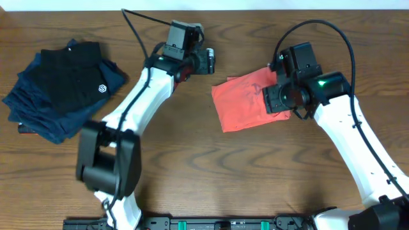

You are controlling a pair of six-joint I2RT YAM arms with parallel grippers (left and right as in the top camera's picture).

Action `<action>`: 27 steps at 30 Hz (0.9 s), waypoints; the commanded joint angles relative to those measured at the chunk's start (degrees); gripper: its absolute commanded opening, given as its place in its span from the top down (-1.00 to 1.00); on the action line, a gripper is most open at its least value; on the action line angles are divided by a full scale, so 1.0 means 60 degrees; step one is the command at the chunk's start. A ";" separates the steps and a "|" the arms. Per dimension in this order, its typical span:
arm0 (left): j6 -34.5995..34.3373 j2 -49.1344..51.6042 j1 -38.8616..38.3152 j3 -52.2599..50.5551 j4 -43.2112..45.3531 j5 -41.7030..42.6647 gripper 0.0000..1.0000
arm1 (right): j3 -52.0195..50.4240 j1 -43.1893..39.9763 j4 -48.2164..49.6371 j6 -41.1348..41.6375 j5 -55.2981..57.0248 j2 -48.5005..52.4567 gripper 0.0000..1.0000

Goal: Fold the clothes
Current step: 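Grasp the folded red shirt's top edge with the left gripper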

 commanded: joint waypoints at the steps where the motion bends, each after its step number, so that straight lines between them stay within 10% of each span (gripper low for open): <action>1: 0.0226 0.0933 -0.0073 -0.0062 0.0168 0.1228 -0.45 | -0.0372 0.0058 -0.0004 -0.0051 -0.1661 0.0346 -0.19; 9: 0.0240 0.1741 -0.0546 -0.0062 -0.0663 0.1410 -0.45 | -0.1588 0.0047 0.1282 0.0058 -0.1727 0.1151 -0.22; 27: -0.1668 0.1351 -0.1195 -0.0240 -0.7384 0.0397 0.06 | -0.1668 -0.1494 0.4830 0.0299 0.1457 0.2721 -0.45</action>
